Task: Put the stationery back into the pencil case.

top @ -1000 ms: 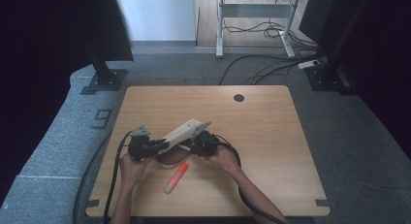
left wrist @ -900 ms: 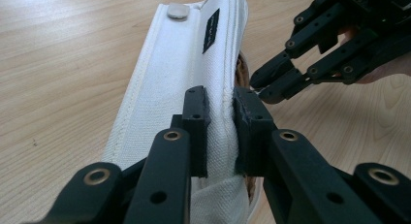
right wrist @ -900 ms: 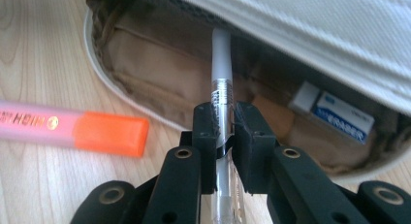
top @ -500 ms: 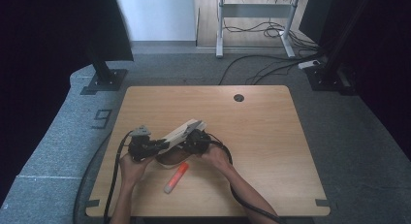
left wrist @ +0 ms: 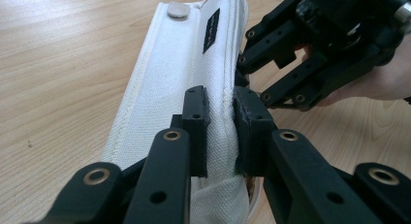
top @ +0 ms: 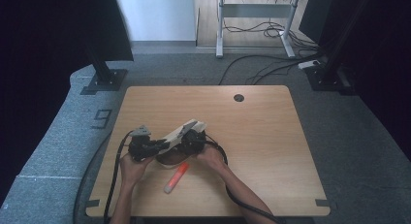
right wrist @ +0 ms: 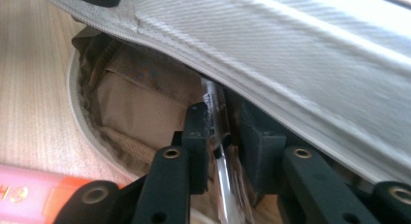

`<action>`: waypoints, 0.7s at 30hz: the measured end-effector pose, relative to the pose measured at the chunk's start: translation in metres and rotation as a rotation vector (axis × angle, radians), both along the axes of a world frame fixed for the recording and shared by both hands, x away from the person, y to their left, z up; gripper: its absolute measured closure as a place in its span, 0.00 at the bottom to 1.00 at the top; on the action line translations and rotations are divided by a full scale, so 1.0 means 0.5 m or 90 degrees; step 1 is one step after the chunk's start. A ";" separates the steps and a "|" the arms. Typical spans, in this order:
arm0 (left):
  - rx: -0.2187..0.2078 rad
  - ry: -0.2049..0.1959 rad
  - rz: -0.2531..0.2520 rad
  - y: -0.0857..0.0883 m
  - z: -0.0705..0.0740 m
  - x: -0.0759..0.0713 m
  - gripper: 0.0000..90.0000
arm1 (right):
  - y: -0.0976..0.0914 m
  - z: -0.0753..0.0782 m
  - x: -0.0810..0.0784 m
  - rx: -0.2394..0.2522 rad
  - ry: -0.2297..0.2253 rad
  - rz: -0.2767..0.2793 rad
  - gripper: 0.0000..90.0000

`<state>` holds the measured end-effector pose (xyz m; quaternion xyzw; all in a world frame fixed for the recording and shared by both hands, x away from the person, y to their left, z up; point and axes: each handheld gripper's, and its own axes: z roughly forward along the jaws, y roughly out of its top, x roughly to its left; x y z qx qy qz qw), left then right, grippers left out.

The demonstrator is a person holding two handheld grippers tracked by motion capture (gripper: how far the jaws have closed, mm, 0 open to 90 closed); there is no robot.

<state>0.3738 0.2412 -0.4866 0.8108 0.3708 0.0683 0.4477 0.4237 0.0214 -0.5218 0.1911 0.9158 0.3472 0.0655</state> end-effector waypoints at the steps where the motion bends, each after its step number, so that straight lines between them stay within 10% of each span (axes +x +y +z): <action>1: 0.000 0.000 0.000 0.000 0.000 0.000 0.85 | -0.005 0.003 0.000 0.005 0.002 -0.003 0.78; 21: -0.004 0.001 0.003 0.002 0.000 0.001 0.85 | -0.127 0.013 -0.046 0.016 0.020 -0.031 0.80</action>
